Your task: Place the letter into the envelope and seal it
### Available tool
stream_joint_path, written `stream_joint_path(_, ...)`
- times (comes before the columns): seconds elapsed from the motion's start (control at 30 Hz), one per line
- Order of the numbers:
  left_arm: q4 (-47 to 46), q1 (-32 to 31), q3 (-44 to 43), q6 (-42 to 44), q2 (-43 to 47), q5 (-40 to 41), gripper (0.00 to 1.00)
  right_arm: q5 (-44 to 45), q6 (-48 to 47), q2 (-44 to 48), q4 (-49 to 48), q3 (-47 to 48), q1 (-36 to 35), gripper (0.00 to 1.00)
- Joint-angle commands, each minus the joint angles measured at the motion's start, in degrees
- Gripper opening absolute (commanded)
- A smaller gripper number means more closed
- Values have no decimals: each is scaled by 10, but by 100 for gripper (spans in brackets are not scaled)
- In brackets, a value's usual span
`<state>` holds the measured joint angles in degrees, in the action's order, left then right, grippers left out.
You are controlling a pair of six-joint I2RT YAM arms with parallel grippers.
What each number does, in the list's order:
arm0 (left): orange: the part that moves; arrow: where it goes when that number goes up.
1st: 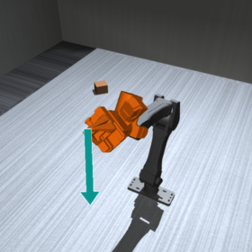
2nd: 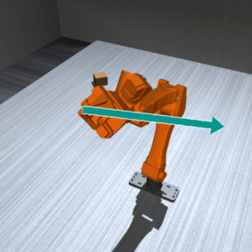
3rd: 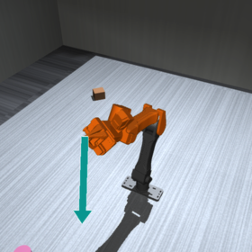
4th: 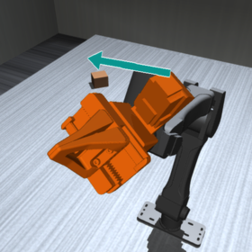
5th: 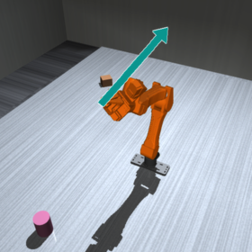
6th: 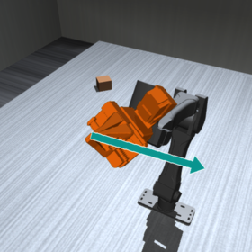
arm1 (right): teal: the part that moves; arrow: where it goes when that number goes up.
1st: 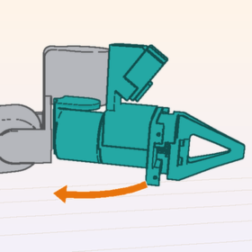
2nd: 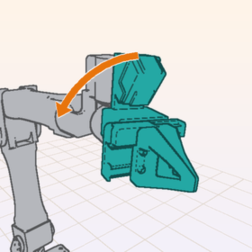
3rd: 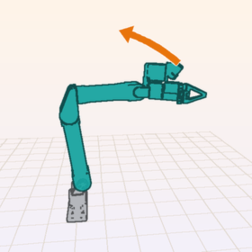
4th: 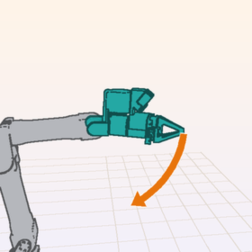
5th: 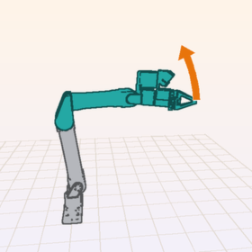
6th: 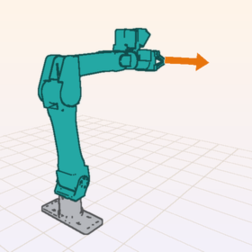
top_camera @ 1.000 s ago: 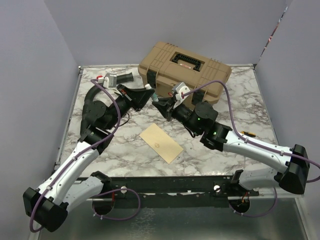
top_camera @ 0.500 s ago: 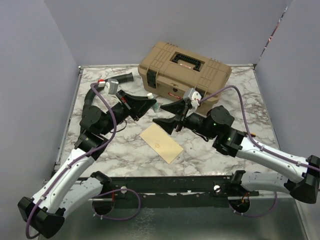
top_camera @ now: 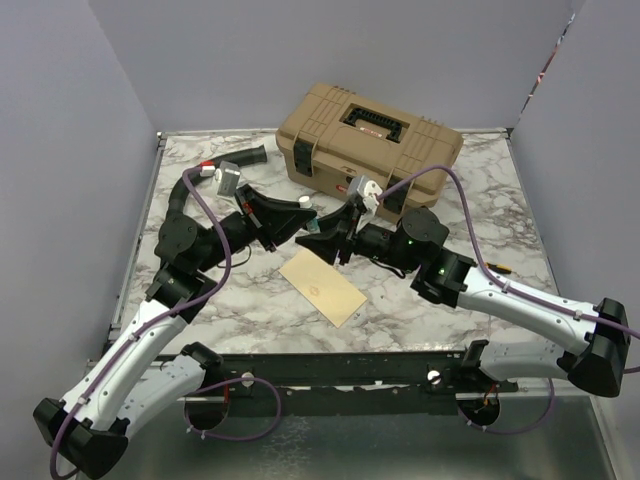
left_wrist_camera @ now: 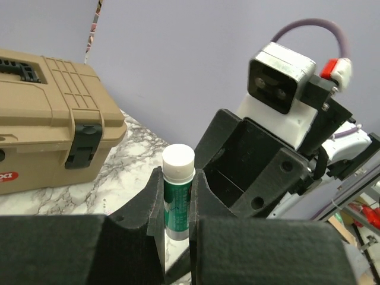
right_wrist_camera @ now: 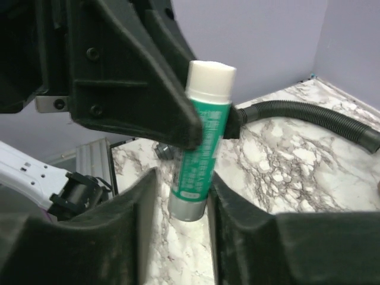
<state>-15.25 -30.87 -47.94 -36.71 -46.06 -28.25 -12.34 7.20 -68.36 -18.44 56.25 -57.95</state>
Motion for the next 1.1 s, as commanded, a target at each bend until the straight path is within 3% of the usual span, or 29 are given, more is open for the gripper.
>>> stream_joint_path(0.0, -15, -2, -9, 10, 12, -15, 0, -27, 32, 13, -38, 1, -1, 27)
stream_joint_path(0.07, -15, -2, -6, 9, 15, -6, 0, -22, 37, 13, -39, 1, -1, 9)
stream_joint_path(0.13, -15, -2, -3, 5, 19, 1, 0, -11, 48, 16, -45, -3, -1, 1)
stream_joint_path(0.17, -15, -2, -1, 2, 20, 3, 0, -9, 53, 18, -54, -7, -1, 1)
stream_joint_path(0.3, -17, -2, 11, -6, 17, -10, 26, -19, 82, 29, -95, -17, -1, 1)
stream_joint_path(0.37, -20, -1, 20, -13, 17, -20, 33, -28, 91, 33, -115, -20, -1, 1)
stream_joint_path(0.6, -62, -2, 53, -39, 23, -32, 37, -68, 100, 28, -135, -17, -1, 0)
stream_joint_path(0.87, -98, -2, 74, -53, 18, -45, 51, -90, 121, 16, -156, -18, -1, 1)
stream_joint_path(1.07, -112, -2, 81, -55, 21, -41, 44, -110, 135, 9, -160, -18, -1, 0)
